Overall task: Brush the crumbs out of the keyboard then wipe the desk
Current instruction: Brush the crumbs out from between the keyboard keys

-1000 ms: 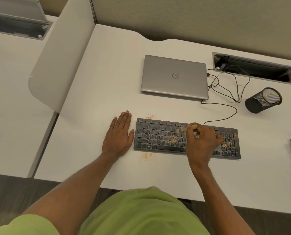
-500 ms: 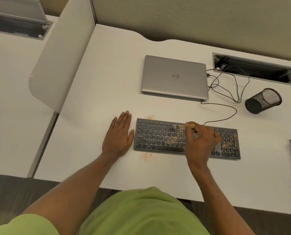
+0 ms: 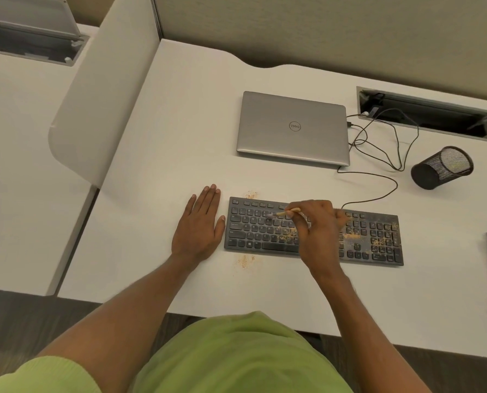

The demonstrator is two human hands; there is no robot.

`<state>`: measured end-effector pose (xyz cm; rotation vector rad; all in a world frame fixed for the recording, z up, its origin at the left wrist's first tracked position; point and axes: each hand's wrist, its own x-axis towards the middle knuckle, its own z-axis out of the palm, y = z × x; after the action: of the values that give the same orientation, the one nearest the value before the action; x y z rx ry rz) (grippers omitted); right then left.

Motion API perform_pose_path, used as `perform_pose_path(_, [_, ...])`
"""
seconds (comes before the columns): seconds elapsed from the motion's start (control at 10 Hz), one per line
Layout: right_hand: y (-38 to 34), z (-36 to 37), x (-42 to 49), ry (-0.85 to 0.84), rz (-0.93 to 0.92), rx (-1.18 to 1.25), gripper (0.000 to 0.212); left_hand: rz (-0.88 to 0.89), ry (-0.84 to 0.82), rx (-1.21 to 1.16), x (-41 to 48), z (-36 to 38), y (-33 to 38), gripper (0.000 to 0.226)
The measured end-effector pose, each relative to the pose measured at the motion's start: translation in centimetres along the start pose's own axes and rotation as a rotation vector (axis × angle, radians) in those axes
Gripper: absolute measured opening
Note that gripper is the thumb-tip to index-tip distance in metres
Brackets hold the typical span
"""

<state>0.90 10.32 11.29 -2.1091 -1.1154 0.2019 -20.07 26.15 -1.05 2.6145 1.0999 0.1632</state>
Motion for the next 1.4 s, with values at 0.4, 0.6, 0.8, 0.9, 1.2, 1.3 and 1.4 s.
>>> perform_pose_path(0.4, [0.5,-2.2,0.2,0.045,-0.012,-0.081,0.014,-0.002,-0.003,-0.008,0.0,0.0,0.0,0.069])
perform_pose_path(0.6, [1.1,-1.3,0.0,-0.029,-0.007,-0.136,0.017,0.002,0.006,-0.005,-0.1,-0.1,0.1,0.069])
perform_pose_path(0.8, [1.1,-2.3,-1.3,0.187,0.056,-0.264,0.008,0.003,0.012,-0.003,0.0,0.1,-0.1,0.068])
perform_pose_path(0.9, [0.1,-1.2,-2.1,0.241,0.105,-0.117,0.008,0.002,0.007,-0.004,0.0,0.1,-0.1,0.068])
perform_pose_path(1.2, [0.6,0.4,-3.6,0.204,0.235,-0.070,0.007,0.001,0.005,0.000,0.0,0.1,0.0,0.068])
perform_pose_path(1.3, [0.6,0.1,-3.2,0.257,0.223,-0.060,0.007,0.001,0.005,0.001,-0.1,0.1,0.0,0.069])
perform_pose_path(1.4, [0.5,0.4,-3.0,0.261,0.208,-0.064,0.013,0.001,-0.002,0.005,0.0,0.0,-0.1,0.069])
